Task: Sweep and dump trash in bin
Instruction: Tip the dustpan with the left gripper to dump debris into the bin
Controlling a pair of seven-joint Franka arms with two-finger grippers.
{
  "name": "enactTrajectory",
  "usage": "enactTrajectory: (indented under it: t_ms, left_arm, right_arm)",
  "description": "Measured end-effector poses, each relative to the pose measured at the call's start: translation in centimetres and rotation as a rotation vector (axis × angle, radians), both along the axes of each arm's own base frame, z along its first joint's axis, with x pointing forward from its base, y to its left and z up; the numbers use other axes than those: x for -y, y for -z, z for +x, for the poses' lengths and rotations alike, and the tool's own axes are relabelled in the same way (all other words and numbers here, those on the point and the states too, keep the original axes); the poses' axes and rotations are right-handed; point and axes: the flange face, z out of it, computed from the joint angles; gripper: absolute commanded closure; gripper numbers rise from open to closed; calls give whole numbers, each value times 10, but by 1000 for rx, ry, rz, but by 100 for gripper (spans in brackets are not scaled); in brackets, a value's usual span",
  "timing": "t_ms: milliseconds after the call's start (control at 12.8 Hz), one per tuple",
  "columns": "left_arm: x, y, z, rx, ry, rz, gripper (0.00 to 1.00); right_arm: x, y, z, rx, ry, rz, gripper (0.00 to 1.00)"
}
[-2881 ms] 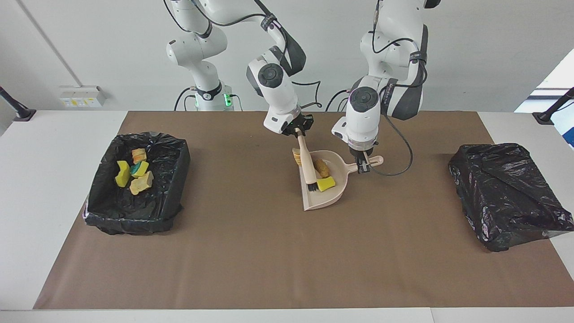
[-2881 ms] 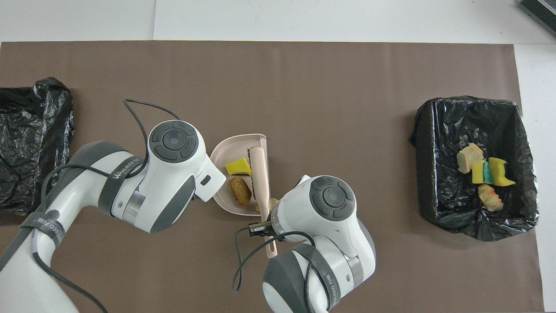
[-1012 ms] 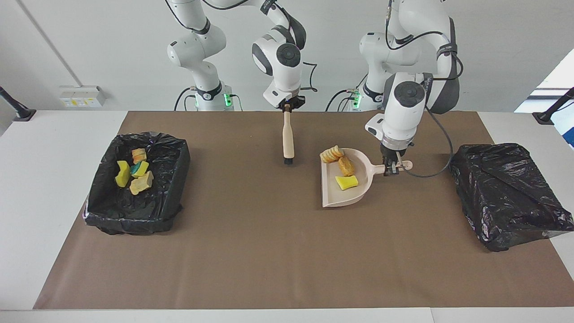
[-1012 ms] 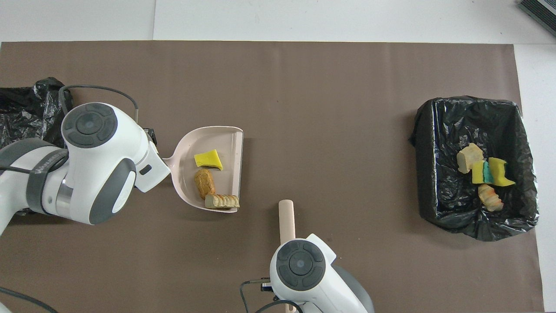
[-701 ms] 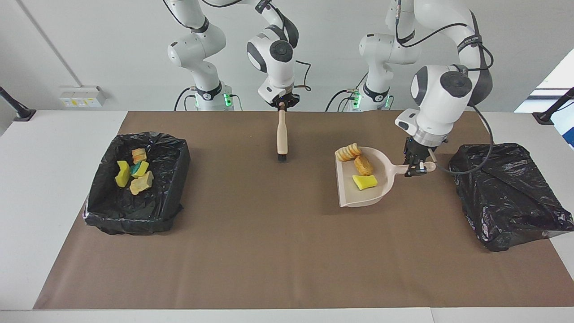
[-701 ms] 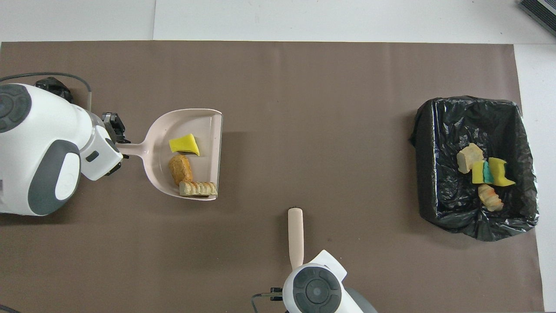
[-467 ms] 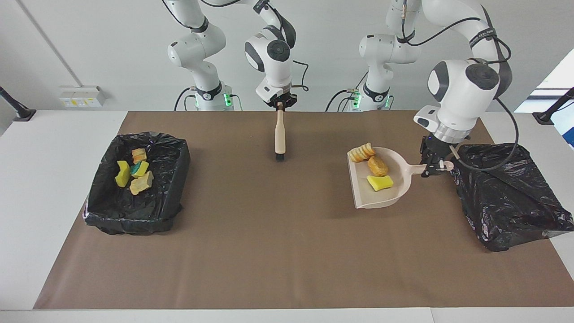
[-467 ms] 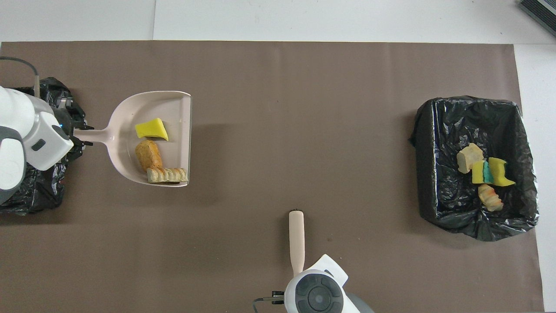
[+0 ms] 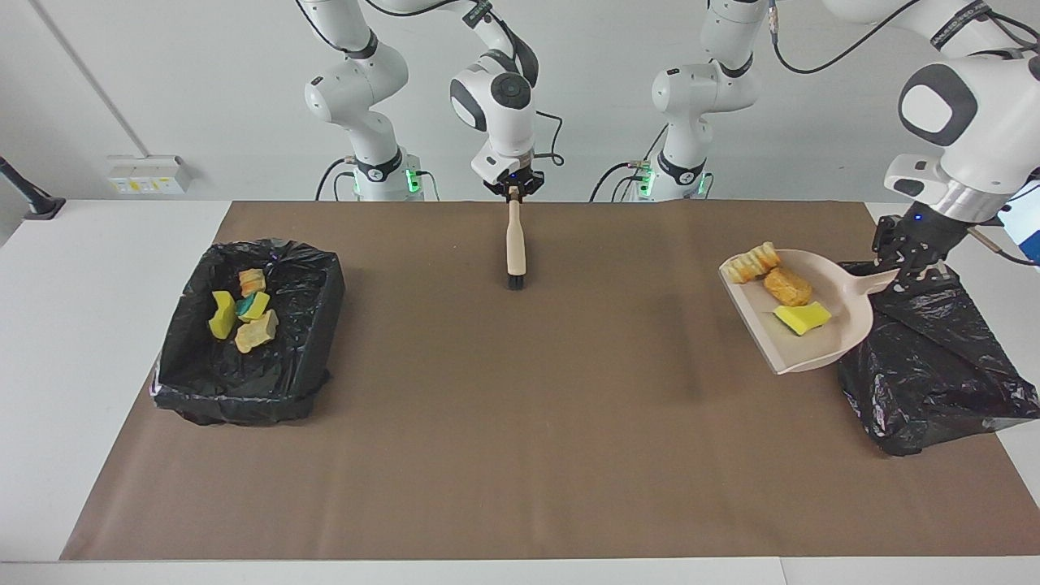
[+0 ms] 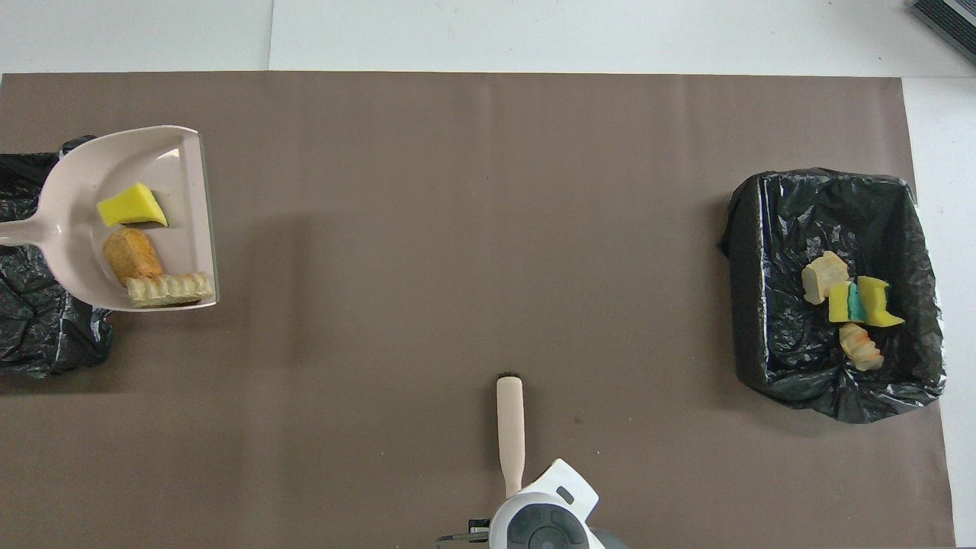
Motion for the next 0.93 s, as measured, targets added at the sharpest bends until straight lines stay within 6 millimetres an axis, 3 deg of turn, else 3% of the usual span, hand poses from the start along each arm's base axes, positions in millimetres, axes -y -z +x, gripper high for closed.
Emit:
enactTrajectory:
  t_ms: [312,623,935]
  left_arm:
    - [-65,0,-6,-19,-94,1,100]
    - [-138,-9,-23,-13,-165,48,100]
    - [-208,16,-16,-32,-159,145,100]
  right_arm:
    - [3,1,4,4,-6,-16,100]
    - [8,0,26,-18,-2,-44,100]
    - [7,1,38,-21,-4,-39,100]
